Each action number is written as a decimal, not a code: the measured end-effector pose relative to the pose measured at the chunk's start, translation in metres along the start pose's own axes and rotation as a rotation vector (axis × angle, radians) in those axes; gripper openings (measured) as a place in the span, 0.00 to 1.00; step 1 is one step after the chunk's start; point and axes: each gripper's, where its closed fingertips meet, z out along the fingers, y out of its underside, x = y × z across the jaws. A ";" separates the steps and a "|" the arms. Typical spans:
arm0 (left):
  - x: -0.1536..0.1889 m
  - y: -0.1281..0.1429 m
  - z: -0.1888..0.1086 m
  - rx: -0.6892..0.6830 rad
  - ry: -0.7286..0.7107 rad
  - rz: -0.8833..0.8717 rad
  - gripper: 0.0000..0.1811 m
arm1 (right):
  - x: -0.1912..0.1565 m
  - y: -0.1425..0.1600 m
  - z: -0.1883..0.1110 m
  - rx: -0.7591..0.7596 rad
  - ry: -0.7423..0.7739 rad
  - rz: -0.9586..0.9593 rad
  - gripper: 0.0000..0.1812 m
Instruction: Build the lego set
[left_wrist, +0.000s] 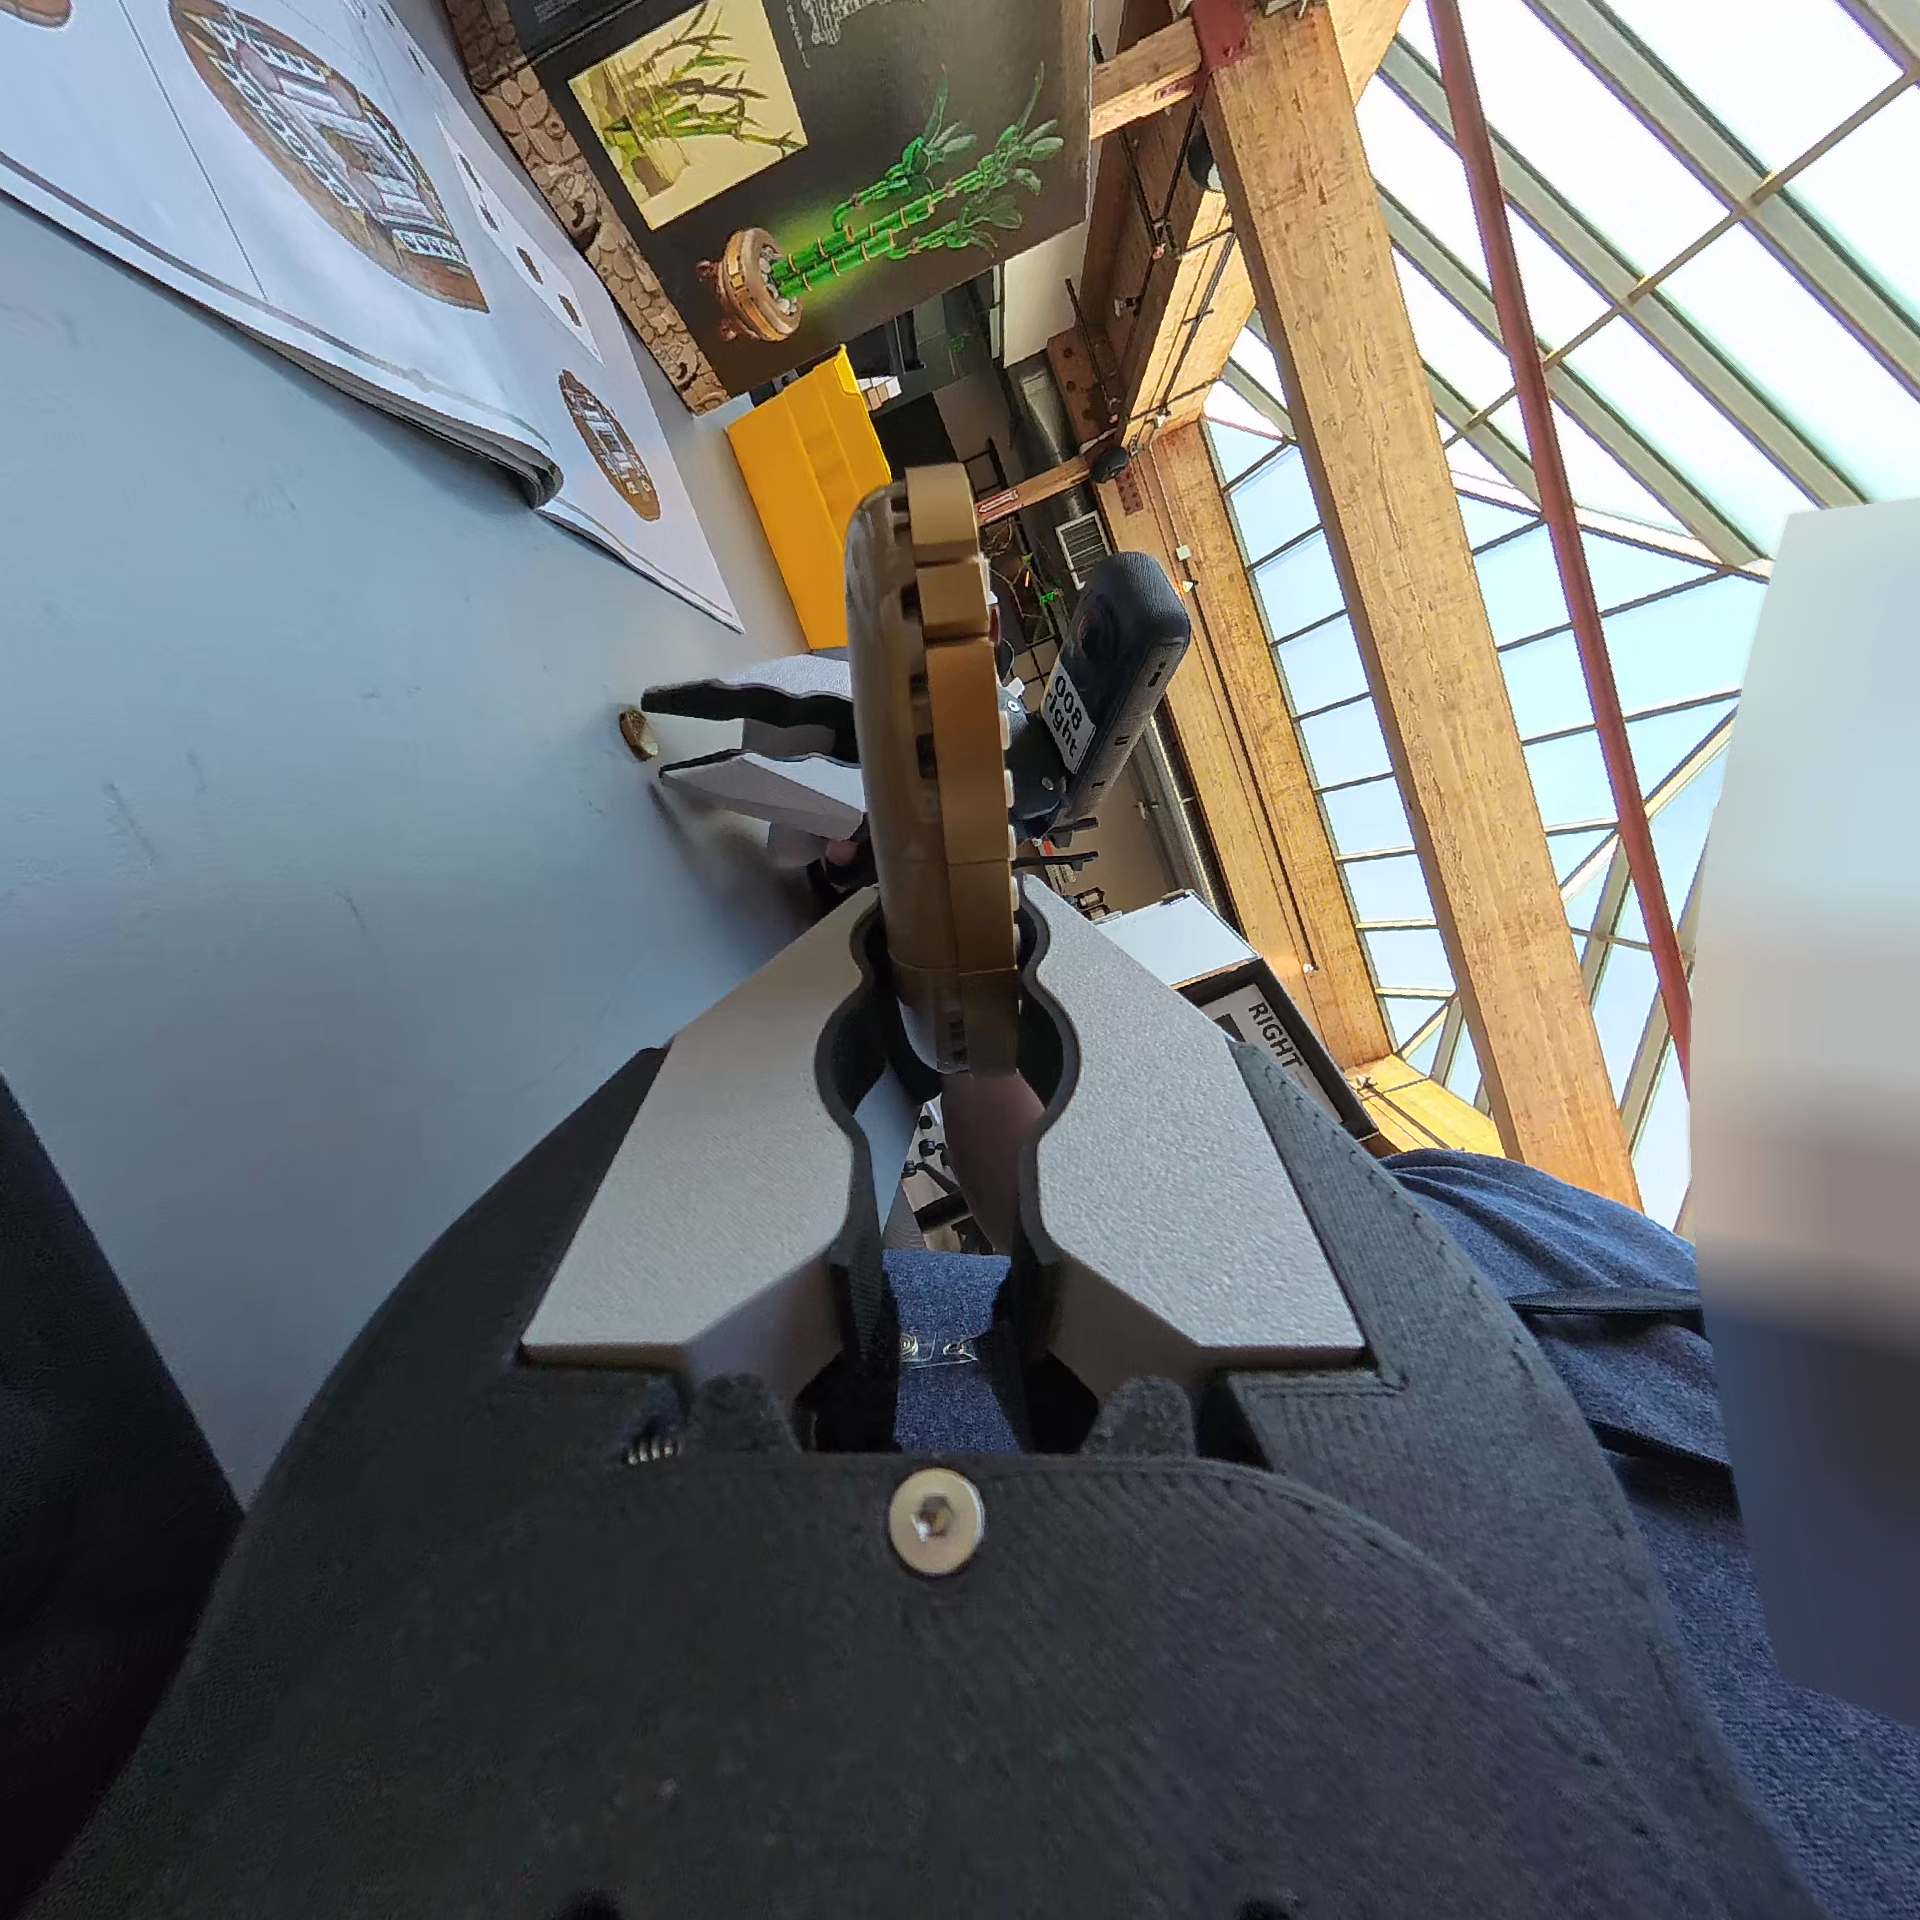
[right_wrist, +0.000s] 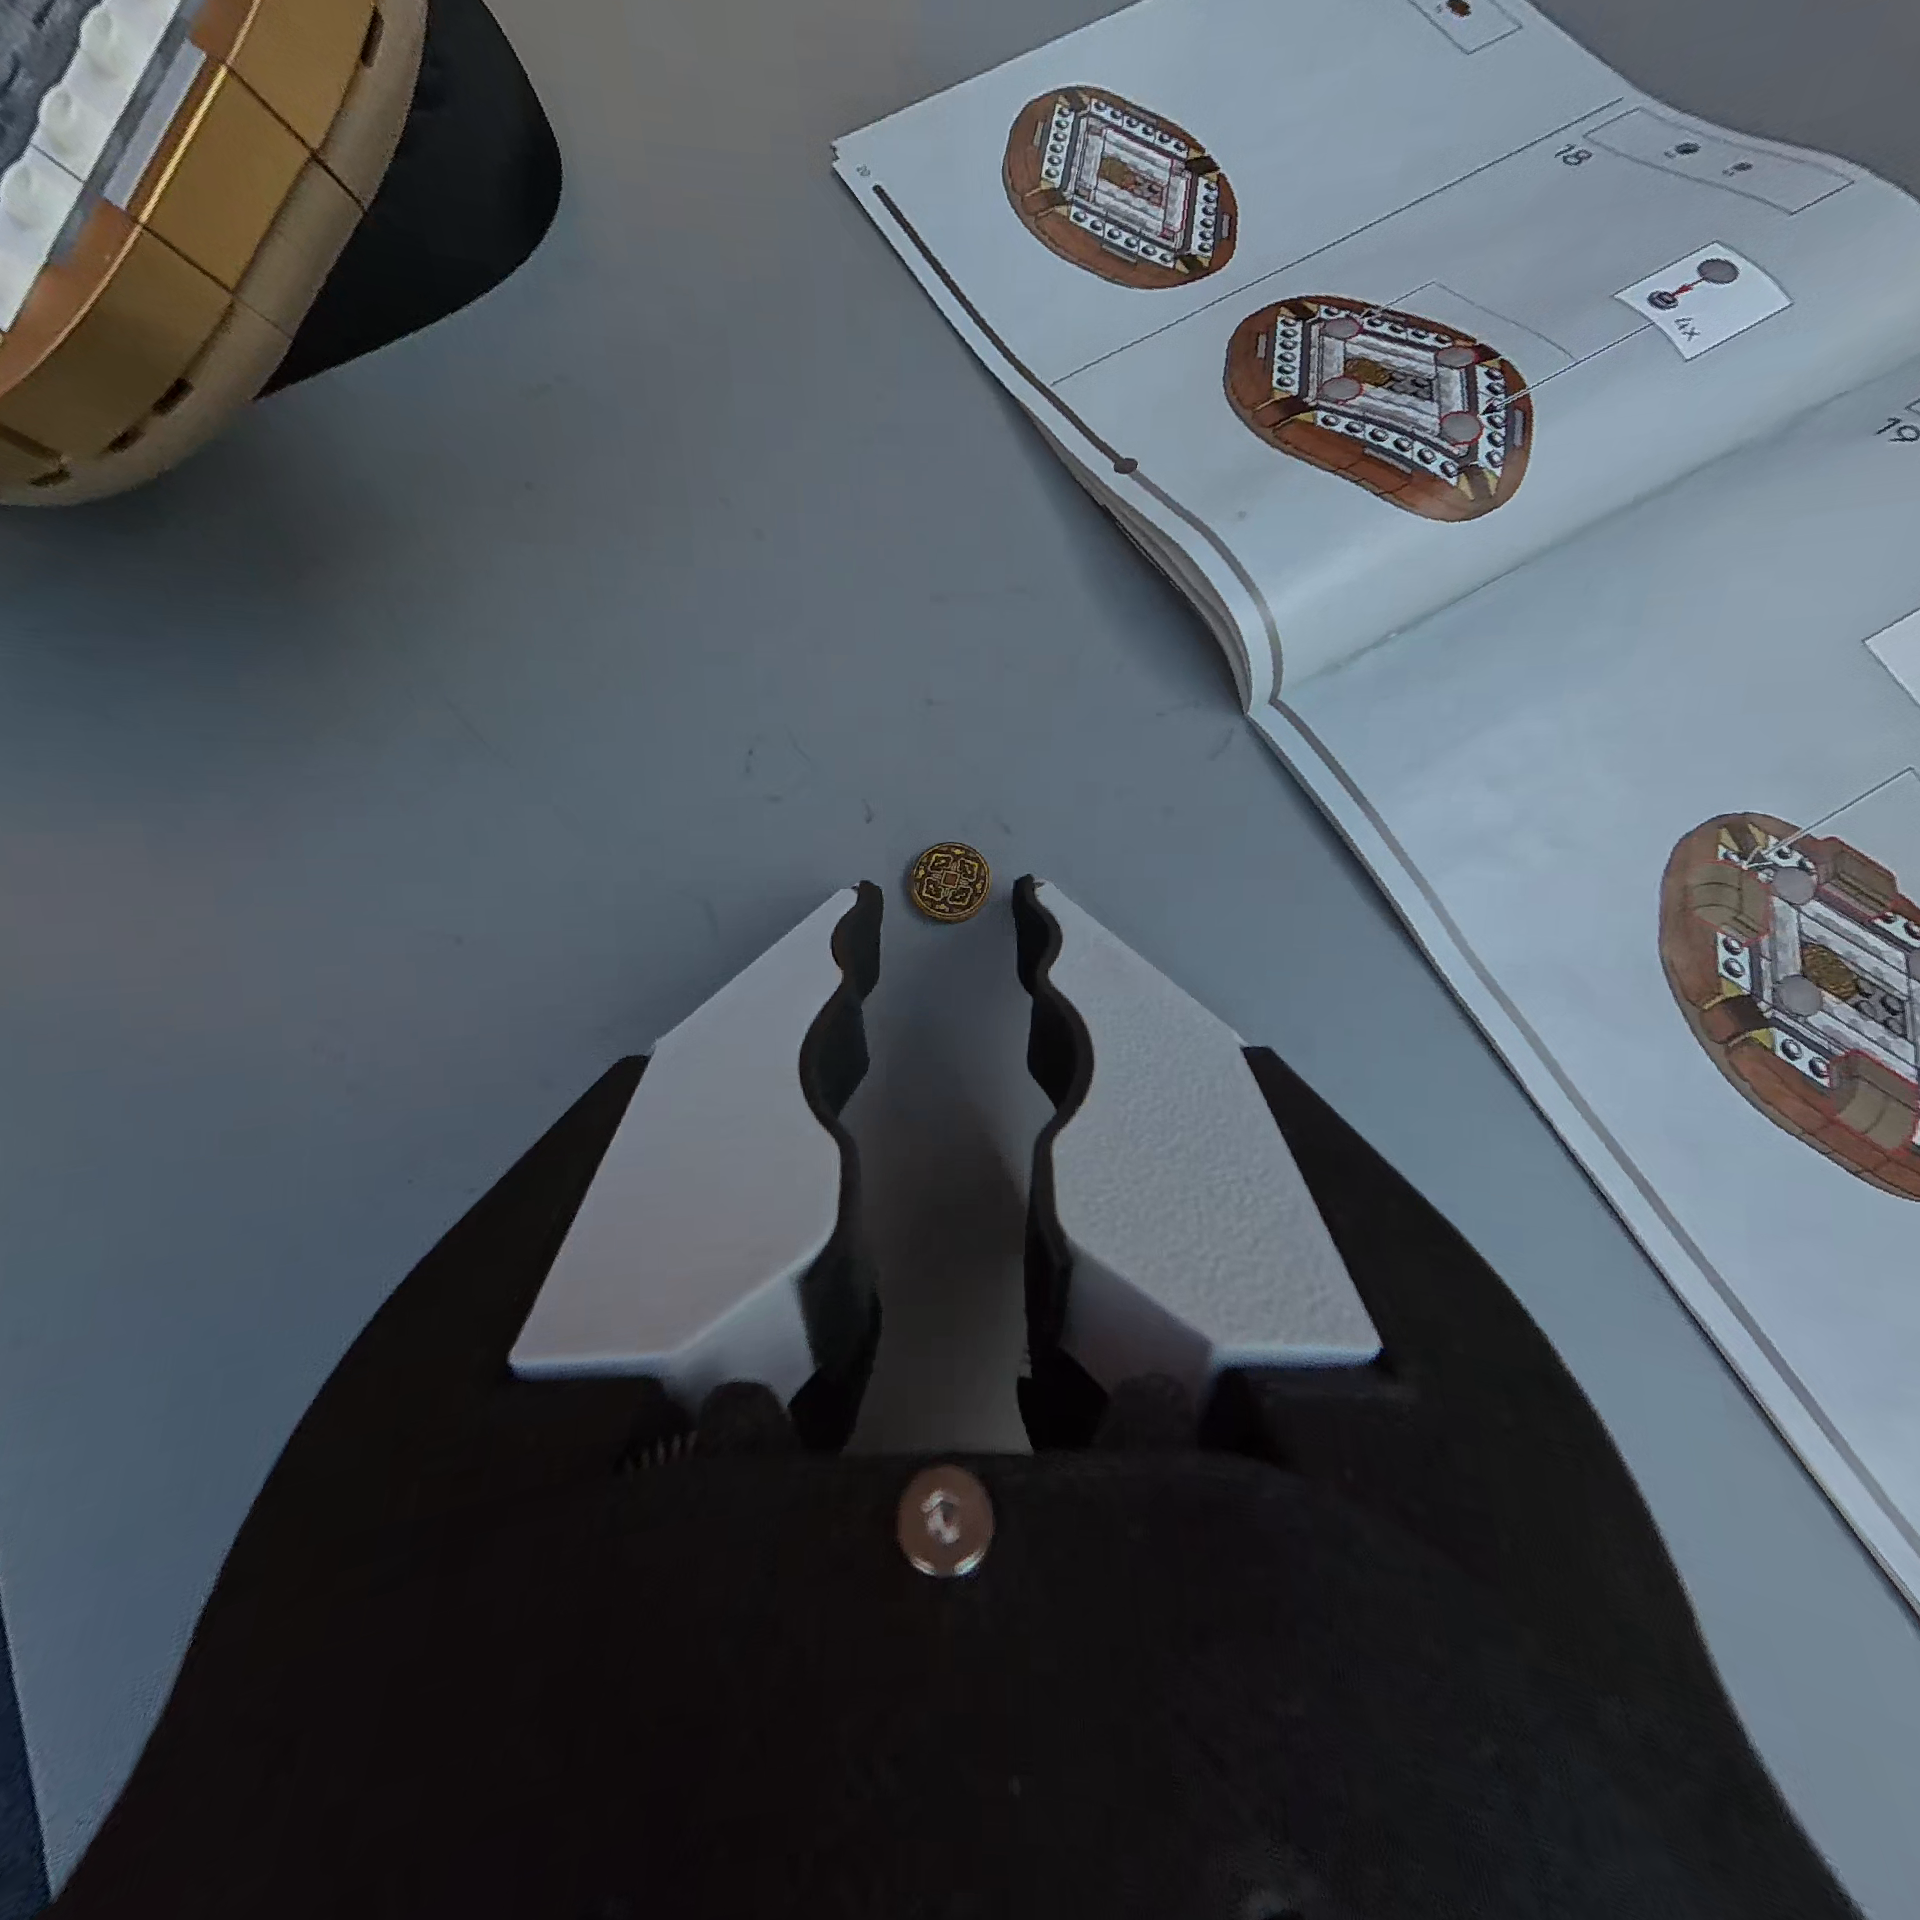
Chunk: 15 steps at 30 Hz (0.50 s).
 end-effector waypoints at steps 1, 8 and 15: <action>0.000 0.000 0.000 0.001 0.001 -0.002 0.10 | -0.001 0.002 0.001 -0.011 0.000 -0.006 0.13; -0.001 0.000 0.001 0.002 0.000 -0.010 0.10 | -0.002 0.001 0.002 0.003 -0.010 -0.008 0.07; -0.005 0.004 0.001 -0.006 -0.010 -0.024 0.10 | -0.007 0.001 0.001 0.016 -0.021 -0.019 0.07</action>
